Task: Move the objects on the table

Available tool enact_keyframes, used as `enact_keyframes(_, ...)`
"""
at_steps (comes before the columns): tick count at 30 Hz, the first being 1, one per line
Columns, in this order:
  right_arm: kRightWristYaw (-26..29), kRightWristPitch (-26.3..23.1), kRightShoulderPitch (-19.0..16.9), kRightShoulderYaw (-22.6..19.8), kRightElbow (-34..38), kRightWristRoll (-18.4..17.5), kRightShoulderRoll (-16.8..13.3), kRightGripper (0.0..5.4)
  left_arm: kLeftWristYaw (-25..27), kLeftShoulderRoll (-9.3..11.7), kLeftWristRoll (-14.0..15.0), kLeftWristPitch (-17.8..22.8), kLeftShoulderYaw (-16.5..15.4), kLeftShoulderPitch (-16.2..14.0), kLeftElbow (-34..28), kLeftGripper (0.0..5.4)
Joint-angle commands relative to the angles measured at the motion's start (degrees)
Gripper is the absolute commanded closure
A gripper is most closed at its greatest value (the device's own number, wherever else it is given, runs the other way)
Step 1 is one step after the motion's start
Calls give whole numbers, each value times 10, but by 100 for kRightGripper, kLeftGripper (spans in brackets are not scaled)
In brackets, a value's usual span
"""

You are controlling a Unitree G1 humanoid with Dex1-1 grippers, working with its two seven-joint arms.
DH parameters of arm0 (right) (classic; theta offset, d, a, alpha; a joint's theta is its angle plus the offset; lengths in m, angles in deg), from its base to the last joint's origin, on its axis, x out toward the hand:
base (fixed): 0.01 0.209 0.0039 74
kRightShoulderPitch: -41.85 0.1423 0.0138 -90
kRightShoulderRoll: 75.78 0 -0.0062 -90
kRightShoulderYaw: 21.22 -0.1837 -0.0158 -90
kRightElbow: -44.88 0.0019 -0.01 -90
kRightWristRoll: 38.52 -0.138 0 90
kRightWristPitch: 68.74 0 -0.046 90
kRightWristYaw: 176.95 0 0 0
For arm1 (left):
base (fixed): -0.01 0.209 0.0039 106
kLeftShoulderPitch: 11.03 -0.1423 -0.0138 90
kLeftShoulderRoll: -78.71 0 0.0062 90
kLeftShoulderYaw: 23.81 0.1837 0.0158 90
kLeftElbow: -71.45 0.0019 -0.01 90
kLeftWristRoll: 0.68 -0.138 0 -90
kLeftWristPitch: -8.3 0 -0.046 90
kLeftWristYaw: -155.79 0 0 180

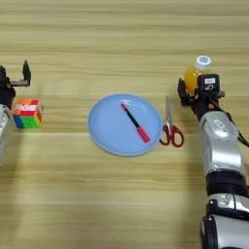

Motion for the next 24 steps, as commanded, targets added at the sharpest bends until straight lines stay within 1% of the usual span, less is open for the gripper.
enact_keyframes(1,-6,27,16,4,-38,6,-8,200,4,7,-1,2,-3,-3,4,0)
enact_keyframes(6,-6,39,25,8,-71,8,-10,200,5,6,-1,2,-5,-3,4,0)
enact_keyframes(13,-9,47,27,11,-92,10,-13,200,6,6,-2,2,-6,-2,6,0)
enact_keyframes(16,2,46,24,19,-91,9,-13,200,5,6,-2,2,-6,-1,7,0)
enact_keyframes(18,5,46,22,20,-88,6,-10,163,5,6,-2,2,-6,-1,7,0)
enact_keyframes(19,5,46,22,20,-87,5,-9,158,5,6,-2,2,-6,-1,7,0)
enact_keyframes(20,5,46,22,20,-87,5,-9,137,5,6,-2,2,-6,-1,7,0)
enact_keyframes(21,4,47,22,20,-87,5,-9,133,5,6,-2,2,-6,-1,7,0)
enact_keyframes(24,1,53,24,14,-83,-2,-8,92,5,6,-3,2,-6,-1,7,0)
